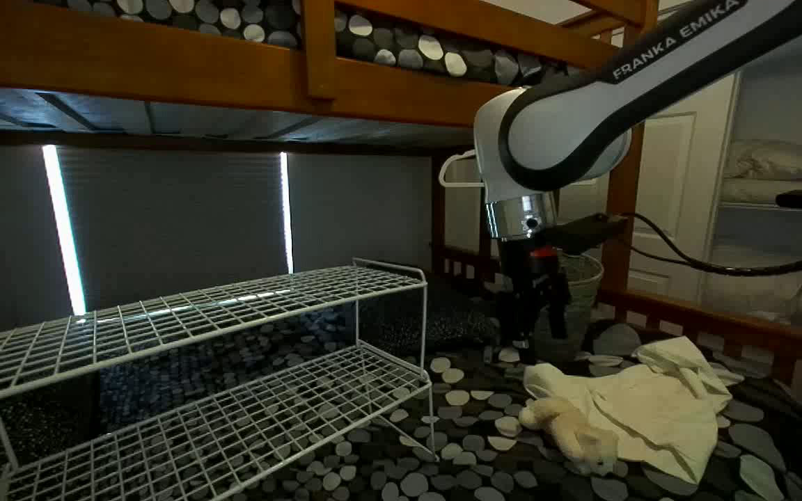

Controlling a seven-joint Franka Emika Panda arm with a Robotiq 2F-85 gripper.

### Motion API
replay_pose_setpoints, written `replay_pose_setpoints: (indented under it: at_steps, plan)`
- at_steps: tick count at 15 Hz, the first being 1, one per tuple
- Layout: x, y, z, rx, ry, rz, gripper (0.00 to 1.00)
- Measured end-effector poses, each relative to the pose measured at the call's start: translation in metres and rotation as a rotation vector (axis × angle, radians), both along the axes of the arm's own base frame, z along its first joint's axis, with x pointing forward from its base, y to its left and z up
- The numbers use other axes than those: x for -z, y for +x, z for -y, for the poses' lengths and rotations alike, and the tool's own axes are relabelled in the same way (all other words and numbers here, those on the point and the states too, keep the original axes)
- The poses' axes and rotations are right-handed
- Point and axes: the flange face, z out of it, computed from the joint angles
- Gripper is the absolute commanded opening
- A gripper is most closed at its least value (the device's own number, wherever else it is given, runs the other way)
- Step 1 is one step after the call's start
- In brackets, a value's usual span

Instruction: Lift the white bear and put it on the white stand on the first shelf

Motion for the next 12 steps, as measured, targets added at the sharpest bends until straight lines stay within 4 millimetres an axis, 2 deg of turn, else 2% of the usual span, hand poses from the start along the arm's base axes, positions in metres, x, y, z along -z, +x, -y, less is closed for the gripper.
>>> replay_pose_setpoints:
  at_steps: [10,12]
  plan:
    - [0.0001,0.0002,0.0005,0.001,0.000,0.000,1.00]
    - [0.0054,0.0028,0.0082,0.017,-0.001,-0.013,1.00]
